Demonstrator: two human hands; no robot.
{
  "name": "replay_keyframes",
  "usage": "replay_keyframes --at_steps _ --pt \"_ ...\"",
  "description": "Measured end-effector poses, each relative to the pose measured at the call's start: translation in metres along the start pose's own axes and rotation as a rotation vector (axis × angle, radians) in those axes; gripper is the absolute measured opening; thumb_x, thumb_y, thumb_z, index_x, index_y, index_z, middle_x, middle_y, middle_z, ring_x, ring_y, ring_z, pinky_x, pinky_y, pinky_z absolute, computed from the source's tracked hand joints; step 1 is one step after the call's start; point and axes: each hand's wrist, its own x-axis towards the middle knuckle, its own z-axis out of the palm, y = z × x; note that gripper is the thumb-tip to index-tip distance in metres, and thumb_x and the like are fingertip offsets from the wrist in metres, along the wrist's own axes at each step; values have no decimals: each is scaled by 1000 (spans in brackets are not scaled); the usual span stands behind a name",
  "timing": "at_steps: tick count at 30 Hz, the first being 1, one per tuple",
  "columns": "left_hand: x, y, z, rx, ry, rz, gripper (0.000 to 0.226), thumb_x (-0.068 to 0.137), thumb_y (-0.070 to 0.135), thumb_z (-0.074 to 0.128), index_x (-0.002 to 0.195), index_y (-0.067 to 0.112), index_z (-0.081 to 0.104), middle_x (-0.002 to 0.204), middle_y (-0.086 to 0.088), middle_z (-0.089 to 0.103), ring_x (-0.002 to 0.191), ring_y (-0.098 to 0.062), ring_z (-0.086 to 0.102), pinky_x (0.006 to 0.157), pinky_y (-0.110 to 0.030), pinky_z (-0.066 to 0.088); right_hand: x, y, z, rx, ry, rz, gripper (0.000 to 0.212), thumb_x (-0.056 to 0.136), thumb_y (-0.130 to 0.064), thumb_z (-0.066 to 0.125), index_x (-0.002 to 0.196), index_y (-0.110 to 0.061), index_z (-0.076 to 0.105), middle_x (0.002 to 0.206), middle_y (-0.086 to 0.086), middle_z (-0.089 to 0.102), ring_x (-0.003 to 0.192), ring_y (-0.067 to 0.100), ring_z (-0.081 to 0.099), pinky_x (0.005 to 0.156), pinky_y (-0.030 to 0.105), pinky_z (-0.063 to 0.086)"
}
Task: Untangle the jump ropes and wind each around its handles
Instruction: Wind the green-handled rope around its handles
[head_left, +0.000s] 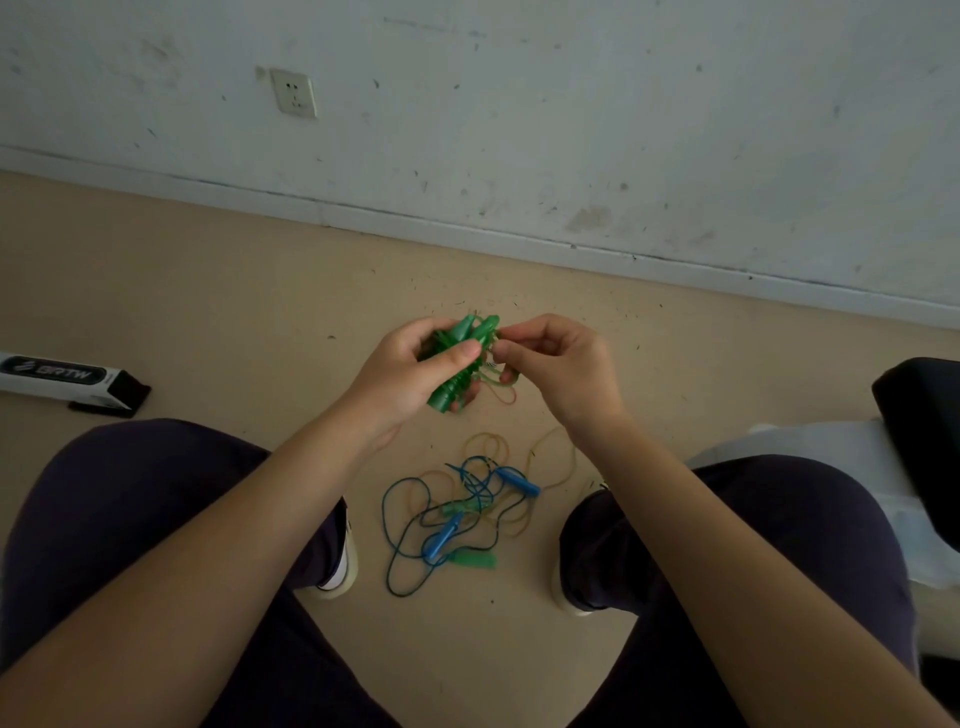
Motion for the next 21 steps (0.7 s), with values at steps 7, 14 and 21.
replay_keyframes --at_steps 7,14,21 --pt "-4 4 2 105 -21 26 32 91 19 70 121 13 64 98 -13 74 73 -19 73 54 -25 53 -4 -4 0 -24 26 -42 9 81 1 75 82 -6 69 72 7 73 61 20 69 62 25 56" --pt "-8 11 2 190 -80 46 16 91 19 70 99 31 62 99 -12 73 71 -13 71 56 -29 56 -3 -2 -1 -121 -3 -66 20 81 -4 76 94 -17 66 66 -1 70 63 11 65 64 21 53" --pt "-6 9 -1 306 -98 51 16 92 22 69 108 20 65 95 -12 74 79 -24 72 58 -29 57 -4 1 0 -165 -1 -62 16 83 -4 74 95 -15 72 67 0 71 60 14 62 57 21 50"
